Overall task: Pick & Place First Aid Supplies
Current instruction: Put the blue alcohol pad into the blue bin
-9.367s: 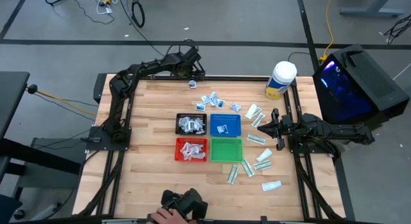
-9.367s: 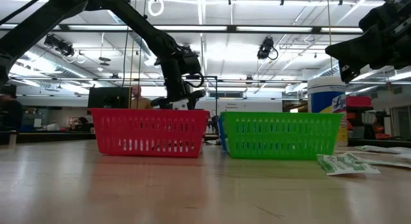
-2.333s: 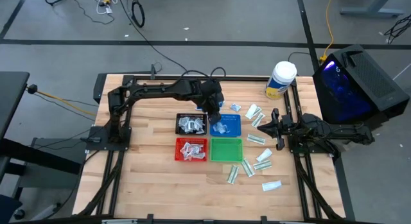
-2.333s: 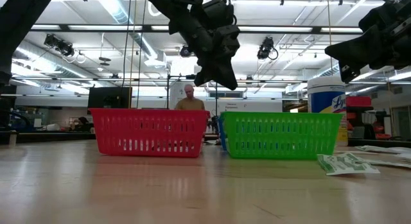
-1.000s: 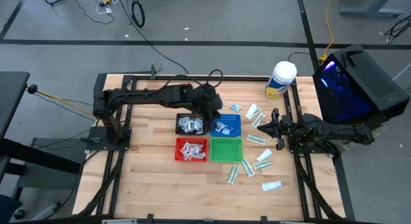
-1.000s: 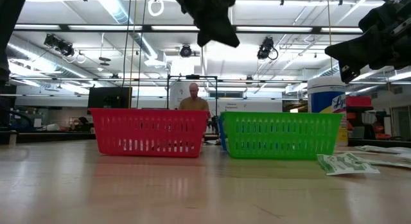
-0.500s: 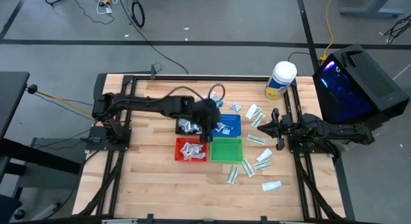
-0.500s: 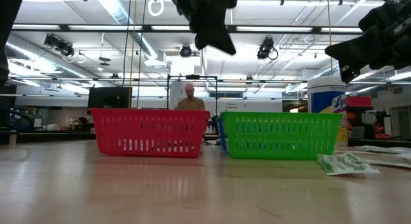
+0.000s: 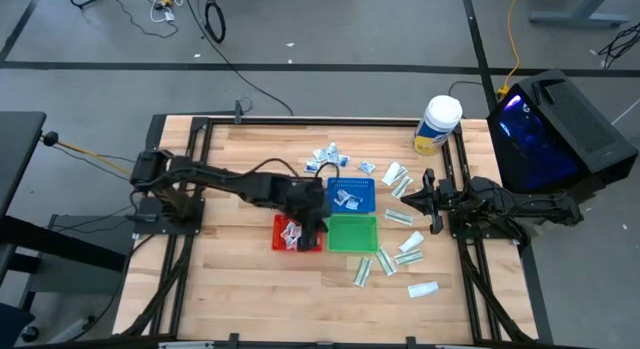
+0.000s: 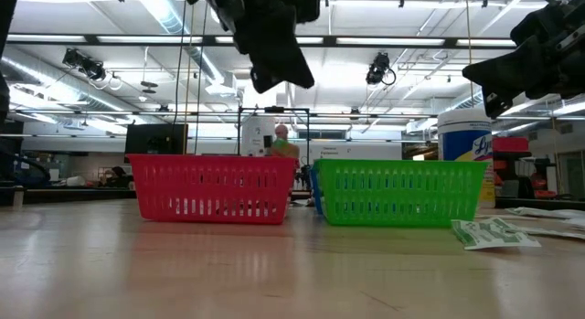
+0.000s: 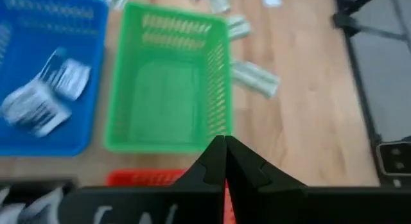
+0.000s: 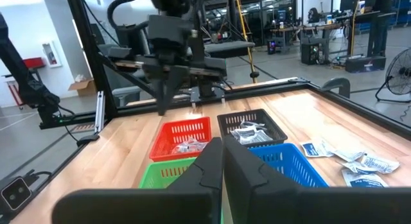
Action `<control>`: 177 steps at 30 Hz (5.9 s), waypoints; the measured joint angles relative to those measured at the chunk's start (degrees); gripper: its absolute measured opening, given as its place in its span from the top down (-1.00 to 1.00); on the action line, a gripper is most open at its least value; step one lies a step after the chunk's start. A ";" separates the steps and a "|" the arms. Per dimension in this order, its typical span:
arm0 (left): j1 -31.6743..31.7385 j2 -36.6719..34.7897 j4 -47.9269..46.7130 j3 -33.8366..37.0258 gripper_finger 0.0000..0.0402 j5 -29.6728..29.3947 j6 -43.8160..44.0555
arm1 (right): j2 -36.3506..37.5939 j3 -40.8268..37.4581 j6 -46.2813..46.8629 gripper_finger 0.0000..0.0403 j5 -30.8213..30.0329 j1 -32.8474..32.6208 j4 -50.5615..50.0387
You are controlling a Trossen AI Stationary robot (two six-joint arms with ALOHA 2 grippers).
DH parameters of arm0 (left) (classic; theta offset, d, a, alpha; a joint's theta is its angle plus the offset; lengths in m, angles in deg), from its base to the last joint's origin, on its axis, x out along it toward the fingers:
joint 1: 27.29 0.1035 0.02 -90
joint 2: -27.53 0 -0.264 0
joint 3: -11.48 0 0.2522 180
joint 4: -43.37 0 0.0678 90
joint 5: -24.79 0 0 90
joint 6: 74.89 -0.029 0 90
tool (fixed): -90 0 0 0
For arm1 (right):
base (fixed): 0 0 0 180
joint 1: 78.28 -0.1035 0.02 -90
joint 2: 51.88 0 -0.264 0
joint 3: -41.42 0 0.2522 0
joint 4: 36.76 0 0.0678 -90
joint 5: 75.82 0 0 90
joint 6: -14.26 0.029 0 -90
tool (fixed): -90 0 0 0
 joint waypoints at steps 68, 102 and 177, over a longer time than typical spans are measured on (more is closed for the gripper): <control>7.25 -70.06 18.16 60.53 0.94 -5.00 -12.84 | 0.00 0.02 -0.01 0.91 0.00 -0.01 -0.01; 10.95 -68.68 17.35 54.19 0.76 -8.47 -11.95 | 0.00 0.02 0.00 0.91 -0.02 0.00 -0.03; 40.46 0.32 -17.35 -2.07 -0.45 -1.76 -56.11 | -0.02 0.00 0.00 0.91 0.00 -0.02 -0.01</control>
